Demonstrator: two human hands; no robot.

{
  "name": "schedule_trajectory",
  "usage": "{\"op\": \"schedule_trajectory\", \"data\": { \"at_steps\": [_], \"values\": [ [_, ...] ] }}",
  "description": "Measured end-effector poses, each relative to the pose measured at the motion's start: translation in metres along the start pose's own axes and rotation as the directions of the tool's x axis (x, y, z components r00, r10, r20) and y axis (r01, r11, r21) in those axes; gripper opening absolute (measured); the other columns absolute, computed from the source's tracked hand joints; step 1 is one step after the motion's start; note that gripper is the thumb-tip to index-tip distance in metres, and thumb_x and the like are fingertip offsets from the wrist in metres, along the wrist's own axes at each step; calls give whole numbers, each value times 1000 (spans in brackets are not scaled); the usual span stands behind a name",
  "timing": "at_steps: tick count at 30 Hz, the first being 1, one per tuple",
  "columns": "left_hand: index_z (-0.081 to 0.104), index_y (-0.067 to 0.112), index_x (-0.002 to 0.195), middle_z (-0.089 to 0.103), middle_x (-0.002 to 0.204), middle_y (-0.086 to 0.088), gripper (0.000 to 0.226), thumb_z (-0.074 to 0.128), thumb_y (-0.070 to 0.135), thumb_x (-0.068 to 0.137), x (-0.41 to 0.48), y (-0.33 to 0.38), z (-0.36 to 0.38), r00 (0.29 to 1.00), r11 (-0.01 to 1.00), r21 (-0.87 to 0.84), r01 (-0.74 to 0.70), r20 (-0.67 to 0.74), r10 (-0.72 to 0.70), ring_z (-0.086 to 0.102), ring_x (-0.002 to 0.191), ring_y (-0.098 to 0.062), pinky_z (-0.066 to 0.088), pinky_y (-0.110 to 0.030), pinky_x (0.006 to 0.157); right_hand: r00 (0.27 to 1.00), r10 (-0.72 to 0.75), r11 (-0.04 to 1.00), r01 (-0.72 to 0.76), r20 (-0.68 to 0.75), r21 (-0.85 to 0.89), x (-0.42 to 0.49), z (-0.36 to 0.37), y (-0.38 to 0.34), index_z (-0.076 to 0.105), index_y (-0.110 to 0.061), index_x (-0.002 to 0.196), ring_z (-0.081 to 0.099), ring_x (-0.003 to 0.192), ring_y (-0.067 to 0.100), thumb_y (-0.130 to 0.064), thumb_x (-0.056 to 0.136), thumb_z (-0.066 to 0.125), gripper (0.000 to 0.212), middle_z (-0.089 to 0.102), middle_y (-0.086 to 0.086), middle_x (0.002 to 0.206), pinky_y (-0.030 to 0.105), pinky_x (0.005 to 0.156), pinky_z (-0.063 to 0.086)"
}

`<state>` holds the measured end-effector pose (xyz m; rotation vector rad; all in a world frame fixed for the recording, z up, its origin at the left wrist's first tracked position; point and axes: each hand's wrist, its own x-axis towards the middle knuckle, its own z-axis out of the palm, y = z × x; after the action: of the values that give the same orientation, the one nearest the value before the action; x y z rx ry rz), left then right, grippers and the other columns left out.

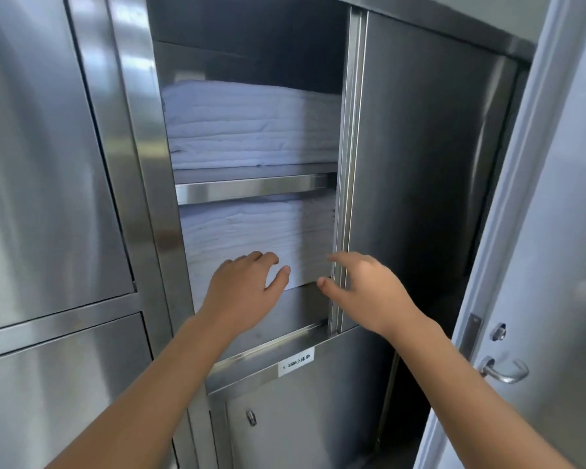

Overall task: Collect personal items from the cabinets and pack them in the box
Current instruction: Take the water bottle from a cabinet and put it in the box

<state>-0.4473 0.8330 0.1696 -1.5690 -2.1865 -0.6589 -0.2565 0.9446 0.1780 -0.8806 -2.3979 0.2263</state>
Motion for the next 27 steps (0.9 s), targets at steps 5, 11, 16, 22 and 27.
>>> {"op": "schedule_trajectory", "data": {
  "at_steps": [5, 11, 16, 22, 27],
  "values": [
    [60, 24, 122, 67, 117, 4, 43, 37, 51, 98, -14, -21, 23, 997, 998, -52, -36, 62, 39, 62, 97, -24, 44, -34, 84, 998, 67, 998, -67, 14, 13, -12, 27, -14, 58, -25, 140, 54, 131, 21, -50, 97, 61, 51, 64, -4, 140, 34, 99, 46],
    [61, 21, 123, 67, 118, 1, 46, 37, 52, 98, -64, -59, 50, 989, 996, -82, 47, 147, -34, 63, 100, -25, 47, -34, 84, 985, 62, 998, -66, 159, 23, -19, 76, -34, 55, -22, 144, 57, 128, 22, -50, 97, 61, 56, 61, -2, 143, 37, 103, 47],
    [63, 20, 119, 68, 113, -1, 44, 40, 50, 98, -98, -101, 48, 976, 985, -24, 174, 141, -169, 65, 95, -25, 49, -34, 78, 970, -62, 994, 39, 236, 101, -10, 118, -58, 54, -23, 145, 52, 133, 21, -52, 97, 59, 56, 59, 0, 145, 35, 102, 43],
    [63, 22, 107, 68, 100, 0, 41, 37, 52, 97, -146, -123, 32, 918, 917, 119, 381, 67, -390, 62, 80, -27, 38, -31, 67, 891, -266, 956, 195, 368, 219, -4, 158, -76, 53, -25, 146, 50, 135, 22, -53, 98, 57, 56, 56, 0, 148, 35, 105, 41],
    [59, 25, 120, 66, 117, 2, 45, 35, 55, 98, -217, -115, 24, 755, 747, 243, 619, 81, -651, 63, 98, -27, 44, -35, 81, 766, -465, 870, 302, 443, 390, -30, 192, -101, 54, -28, 144, 54, 129, 21, -58, 95, 57, 58, 59, -3, 143, 37, 103, 43]
  ]
}}
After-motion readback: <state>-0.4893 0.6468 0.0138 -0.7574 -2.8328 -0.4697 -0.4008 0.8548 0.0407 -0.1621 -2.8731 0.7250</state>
